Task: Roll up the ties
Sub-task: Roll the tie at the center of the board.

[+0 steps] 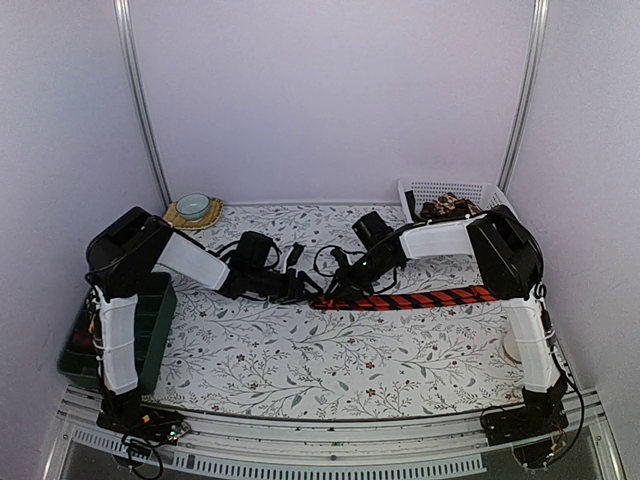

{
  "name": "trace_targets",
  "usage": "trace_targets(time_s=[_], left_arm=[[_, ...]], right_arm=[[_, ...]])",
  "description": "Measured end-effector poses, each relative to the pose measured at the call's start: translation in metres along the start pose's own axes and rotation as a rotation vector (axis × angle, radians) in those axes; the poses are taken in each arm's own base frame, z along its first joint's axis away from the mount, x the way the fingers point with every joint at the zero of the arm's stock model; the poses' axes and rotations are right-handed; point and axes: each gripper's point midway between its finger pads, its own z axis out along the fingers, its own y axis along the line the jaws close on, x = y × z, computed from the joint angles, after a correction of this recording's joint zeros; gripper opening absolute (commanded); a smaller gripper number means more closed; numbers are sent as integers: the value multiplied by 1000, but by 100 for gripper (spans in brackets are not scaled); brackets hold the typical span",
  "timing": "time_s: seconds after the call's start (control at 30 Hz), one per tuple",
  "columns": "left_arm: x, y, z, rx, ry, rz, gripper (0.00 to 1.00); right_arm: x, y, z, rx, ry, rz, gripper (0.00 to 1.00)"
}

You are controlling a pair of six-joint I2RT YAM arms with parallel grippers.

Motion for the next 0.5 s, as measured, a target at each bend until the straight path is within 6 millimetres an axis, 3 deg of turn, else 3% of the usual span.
trace_targets(time_s=[0.3,0.5], left_arm=[[1,-1,5,-4,-6,-101,47],[2,1,7,-6,-8,-146,37]], right_arm=[[0,0,0,-2,-1,-1,15],[-1,0,0,-4,-4,1,15]])
